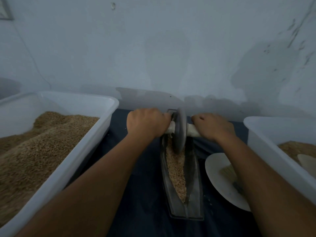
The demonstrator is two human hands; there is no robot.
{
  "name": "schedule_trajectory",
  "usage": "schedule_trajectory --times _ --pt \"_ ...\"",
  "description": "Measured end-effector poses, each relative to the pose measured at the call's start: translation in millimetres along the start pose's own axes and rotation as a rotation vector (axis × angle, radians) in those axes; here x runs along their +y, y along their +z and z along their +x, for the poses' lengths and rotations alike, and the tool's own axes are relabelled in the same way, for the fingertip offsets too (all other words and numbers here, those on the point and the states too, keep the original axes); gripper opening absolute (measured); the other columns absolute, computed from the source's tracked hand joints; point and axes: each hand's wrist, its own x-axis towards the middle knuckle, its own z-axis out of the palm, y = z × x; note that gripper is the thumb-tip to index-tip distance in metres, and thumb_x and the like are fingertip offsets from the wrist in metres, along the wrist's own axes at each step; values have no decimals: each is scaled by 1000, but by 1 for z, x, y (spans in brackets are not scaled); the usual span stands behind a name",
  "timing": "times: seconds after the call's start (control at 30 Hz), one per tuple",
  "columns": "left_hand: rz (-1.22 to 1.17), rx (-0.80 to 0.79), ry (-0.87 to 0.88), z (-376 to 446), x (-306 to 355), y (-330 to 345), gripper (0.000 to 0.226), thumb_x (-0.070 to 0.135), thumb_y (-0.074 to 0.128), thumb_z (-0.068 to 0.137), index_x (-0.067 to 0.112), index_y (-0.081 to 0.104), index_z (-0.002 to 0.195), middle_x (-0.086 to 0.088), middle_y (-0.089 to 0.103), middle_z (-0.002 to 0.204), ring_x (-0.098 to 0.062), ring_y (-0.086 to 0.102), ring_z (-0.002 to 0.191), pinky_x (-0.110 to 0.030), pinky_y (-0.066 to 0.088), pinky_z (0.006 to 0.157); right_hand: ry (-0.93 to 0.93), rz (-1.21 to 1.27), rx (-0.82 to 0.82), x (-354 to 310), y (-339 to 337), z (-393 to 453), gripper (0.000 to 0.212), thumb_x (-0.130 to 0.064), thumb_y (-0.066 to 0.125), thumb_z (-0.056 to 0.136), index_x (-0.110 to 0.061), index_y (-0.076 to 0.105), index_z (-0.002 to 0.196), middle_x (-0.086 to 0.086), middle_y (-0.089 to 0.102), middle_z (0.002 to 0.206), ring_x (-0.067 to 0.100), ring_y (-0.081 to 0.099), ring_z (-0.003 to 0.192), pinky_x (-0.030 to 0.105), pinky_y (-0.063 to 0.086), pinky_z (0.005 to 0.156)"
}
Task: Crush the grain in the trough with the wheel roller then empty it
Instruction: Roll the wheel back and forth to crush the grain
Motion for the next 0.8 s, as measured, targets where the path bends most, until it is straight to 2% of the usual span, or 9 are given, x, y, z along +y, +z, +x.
schedule_trajectory --times 0.23,0.3,0.37,0.43,0.53,0.6,0.67,0.73,0.8 --pt "-29 -116 -19 -19 -11 1 47 49 22 93 24 58 75 -1 57 77 -26 53 71 -35 39 65 -83 -93 110 -19 -15 -15 49 -44 31 97 -19 56 64 -5 55 65 13 47 57 27 34 51" --pt "6 -97 37 -27 -12 0 39 42 23 96 26 48 70 -1 55 76 -27 52 70 -34 41 64 -99 -110 121 -22 -17 -20 49 -44 31 97 -18 56 63 -4 55 62 13 47 55 26 31 49" --pt "54 -77 93 -33 -12 -1 35 37 23 97 25 39 68 0 53 75 -24 46 63 -31 35 57 -102 -104 136 -23 -18 -26 49 -44 31 96 -18 53 61 -4 54 60 14 47 54 26 28 48" --pt "100 -80 116 -38 -12 -6 32 35 25 97 25 33 68 0 50 72 -22 42 60 -30 30 54 -68 -86 117 -21 -19 -33 48 -45 31 95 -18 51 61 -5 53 62 14 47 57 27 27 50" --pt "227 -26 264 -47 -5 -13 31 27 37 95 23 19 71 0 40 67 -21 40 56 -29 32 53 15 -54 2 -17 -20 -46 44 -43 29 96 -20 53 67 -8 51 68 12 44 61 27 28 53" --pt "272 18 306 -52 1 -18 25 26 36 95 21 24 73 1 41 66 -22 44 56 -34 41 59 31 -43 -48 -14 -19 -59 40 -39 28 98 -21 49 69 -9 48 70 14 43 64 28 28 54" --pt "302 20 318 -57 5 -22 20 25 34 94 19 28 76 0 46 68 -24 48 57 -39 46 65 -27 -132 -18 -11 -17 -73 35 -33 28 100 -21 42 69 -8 43 68 15 41 61 28 26 51" --pt "304 26 316 -64 4 -24 25 23 36 95 18 20 77 -1 44 68 -24 49 58 -38 46 65 -88 -210 48 -15 -18 -83 34 -29 28 101 -22 37 70 -8 40 65 13 35 56 27 25 49" --pt "276 30 334 -72 0 -23 19 24 37 96 21 23 83 0 38 67 -23 46 58 -35 40 60 -107 -244 84 -20 -21 -90 36 -32 26 102 -24 37 69 -8 39 63 14 35 54 26 23 48"
